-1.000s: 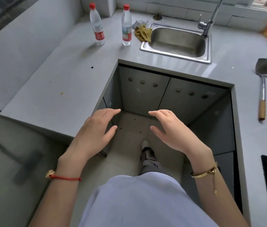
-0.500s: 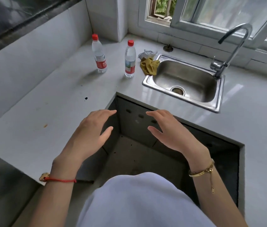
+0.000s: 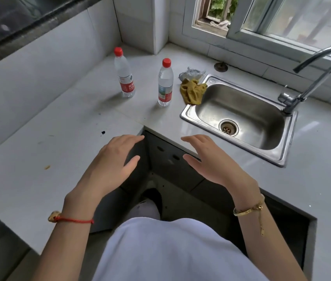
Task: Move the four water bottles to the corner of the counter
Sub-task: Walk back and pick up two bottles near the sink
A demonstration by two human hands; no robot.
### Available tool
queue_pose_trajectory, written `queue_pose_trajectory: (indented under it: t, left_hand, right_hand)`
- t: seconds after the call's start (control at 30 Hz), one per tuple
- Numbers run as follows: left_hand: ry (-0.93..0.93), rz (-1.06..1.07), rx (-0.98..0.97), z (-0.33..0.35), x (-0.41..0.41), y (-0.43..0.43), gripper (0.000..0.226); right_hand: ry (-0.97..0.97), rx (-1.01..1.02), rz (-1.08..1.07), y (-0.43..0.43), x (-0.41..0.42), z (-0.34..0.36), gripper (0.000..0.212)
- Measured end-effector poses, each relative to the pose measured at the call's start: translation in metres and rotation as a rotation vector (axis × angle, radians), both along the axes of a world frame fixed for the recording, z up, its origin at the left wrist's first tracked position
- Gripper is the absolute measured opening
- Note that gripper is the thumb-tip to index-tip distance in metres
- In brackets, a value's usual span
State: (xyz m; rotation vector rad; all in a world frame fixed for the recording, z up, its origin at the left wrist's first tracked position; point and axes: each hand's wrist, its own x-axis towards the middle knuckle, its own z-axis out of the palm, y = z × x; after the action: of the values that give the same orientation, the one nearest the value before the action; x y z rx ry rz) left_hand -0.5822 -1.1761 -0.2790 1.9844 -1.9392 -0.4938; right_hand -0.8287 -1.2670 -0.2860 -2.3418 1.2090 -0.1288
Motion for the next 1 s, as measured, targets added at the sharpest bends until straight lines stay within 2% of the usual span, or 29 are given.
queue_pose_trajectory:
  t: [0.53, 1.0]
  left_hand:
    - [0.033, 0.045, -0.063, 0.015, 0.063, -0.135, 0.05]
    - [-0.021, -0.046, -0.151, 0.02, 0.143, -0.279, 0.047]
  right_hand:
    - [-0.011, -0.093, 0.049, -0.143, 0.073, 0.017, 0.05]
    - [0.002, -0.222, -0.02, -0.267, 0.134, 0.013, 0.048]
